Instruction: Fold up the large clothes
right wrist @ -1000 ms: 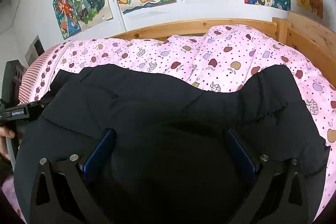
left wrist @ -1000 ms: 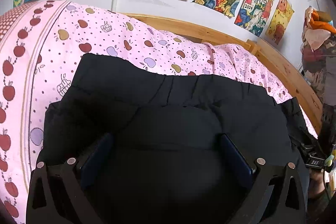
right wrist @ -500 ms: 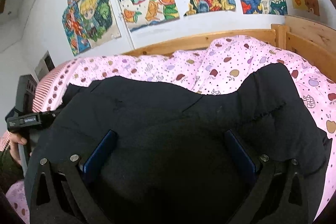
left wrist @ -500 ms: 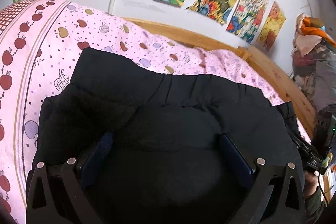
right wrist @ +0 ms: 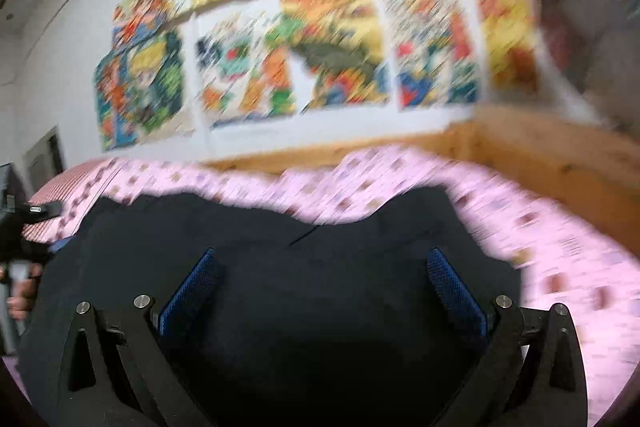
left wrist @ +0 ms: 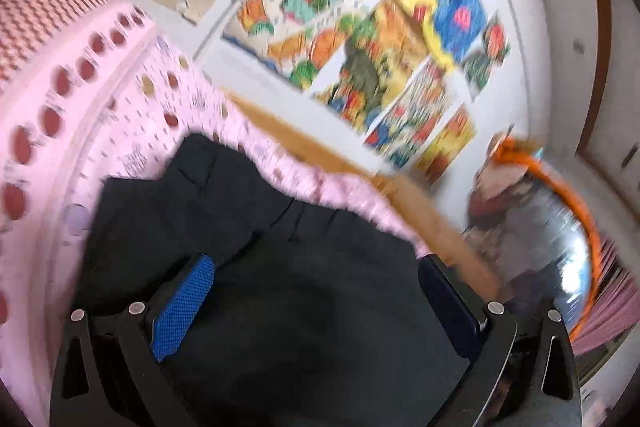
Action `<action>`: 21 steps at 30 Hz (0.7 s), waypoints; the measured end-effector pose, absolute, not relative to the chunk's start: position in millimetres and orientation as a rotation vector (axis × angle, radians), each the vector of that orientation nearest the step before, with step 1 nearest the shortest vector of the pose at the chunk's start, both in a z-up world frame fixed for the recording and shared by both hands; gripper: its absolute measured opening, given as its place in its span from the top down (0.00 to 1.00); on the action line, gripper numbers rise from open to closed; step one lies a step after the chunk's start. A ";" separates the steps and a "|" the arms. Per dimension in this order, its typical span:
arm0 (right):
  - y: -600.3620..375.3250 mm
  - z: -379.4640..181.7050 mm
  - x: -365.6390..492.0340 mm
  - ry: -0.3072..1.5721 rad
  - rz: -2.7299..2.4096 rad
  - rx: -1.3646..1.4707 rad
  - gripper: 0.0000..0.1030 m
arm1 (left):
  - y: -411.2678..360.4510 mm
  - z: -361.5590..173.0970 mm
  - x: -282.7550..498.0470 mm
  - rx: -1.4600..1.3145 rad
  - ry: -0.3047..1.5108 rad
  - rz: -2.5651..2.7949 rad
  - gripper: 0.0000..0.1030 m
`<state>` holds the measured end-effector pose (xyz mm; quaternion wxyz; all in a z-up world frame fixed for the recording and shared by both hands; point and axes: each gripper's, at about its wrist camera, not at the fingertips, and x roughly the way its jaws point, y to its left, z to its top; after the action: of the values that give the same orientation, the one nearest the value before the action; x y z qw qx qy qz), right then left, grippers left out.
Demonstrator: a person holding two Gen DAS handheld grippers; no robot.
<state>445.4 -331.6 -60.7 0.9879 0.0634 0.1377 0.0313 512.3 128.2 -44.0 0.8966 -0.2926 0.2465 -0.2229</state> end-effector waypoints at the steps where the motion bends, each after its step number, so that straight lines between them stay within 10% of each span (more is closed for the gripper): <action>1: -339.4 -48.8 433.5 0.237 0.039 0.138 0.01 | 133.1 -38.3 506.8 -0.606 0.502 -0.446 0.00; 21: -417.5 -72.9 446.0 0.647 0.164 0.238 0.01 | 165.0 -81.4 505.3 -0.382 0.853 -0.409 0.00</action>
<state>446.0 -417.5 -72.9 0.9380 0.1166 0.3165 0.0802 505.3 165.0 -81.4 0.8727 -0.1828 0.4083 -0.1956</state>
